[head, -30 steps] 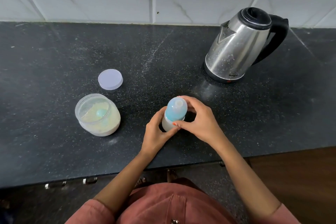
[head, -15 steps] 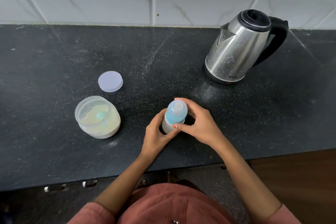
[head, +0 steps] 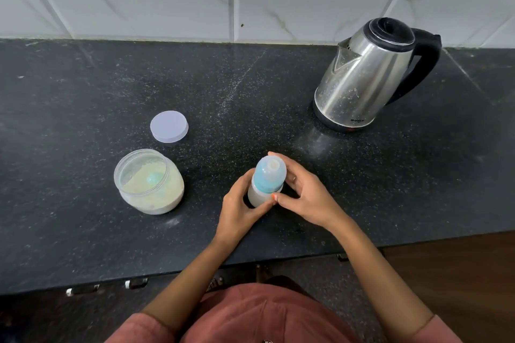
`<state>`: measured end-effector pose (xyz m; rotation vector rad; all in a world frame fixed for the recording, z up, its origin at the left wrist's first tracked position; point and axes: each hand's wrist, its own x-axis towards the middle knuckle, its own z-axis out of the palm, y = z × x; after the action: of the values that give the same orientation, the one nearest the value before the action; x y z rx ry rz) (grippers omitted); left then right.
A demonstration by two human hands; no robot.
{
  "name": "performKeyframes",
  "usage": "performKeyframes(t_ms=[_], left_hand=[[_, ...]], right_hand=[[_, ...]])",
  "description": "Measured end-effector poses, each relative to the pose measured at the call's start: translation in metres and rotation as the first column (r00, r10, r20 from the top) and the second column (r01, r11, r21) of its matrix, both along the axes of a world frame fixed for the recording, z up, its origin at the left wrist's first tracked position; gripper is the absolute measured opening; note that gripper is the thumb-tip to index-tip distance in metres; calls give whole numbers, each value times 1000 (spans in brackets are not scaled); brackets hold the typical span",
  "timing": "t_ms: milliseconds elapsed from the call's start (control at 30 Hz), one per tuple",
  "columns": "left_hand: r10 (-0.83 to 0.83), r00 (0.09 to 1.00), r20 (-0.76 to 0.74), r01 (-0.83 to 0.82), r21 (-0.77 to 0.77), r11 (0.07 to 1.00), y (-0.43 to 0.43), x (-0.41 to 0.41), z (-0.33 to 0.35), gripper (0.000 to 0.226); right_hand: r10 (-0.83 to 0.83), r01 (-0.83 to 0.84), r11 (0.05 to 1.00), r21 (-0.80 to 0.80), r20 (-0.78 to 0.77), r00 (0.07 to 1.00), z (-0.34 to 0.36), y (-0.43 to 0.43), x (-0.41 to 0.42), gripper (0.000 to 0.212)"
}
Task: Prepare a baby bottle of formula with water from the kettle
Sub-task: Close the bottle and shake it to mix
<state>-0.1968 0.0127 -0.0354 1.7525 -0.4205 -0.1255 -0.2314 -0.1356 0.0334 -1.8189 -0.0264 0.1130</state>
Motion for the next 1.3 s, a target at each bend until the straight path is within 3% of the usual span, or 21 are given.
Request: performKeyframes(t_ms=[100,300,567,733,833,1000,1067,1133,1300], left_hand=[[-2,1000,-5,2,6,1000,0,-1,1,64],[8,1000,14,-8,28,1000,1,1,-2,68],[-5,1000,-11,5,9,1000,0,0,-2,66],[9,1000,4,-10,40,999,0,0,-2,68],[27,999,20,-28,51,998,1,1,-2,68],[16,1000,-2,-15,25,1000,0,0,-3,66],[13,1000,-11,-12,18,1000,0,-1,-2,65],[13,1000,-11,-12,18,1000,-1,-1,-2,66],[19,1000,9,-19,38,999,0,0,-4,70]], right_hand=[[-59,59,998,14,-1,998,-3,-3,2,69],[-221,234,957,-171,91,971,-7,16,9,64],[9,-9,1000,-8,10,1000,3,-3,5,70],[-157,174,972,-156,116,981,-1,9,10,57],[-204,230,951,-206,141,969,-4,18,10,61],[21,-19,998,-63,20,1000,-1,3,6,74],[35,-35,999,-32,-7,999,-1,-3,6,71],[-18,18,999,-38,1,1000,-1,-3,8,65],[-191,210,952,-221,105,976,-7,12,13,60]])
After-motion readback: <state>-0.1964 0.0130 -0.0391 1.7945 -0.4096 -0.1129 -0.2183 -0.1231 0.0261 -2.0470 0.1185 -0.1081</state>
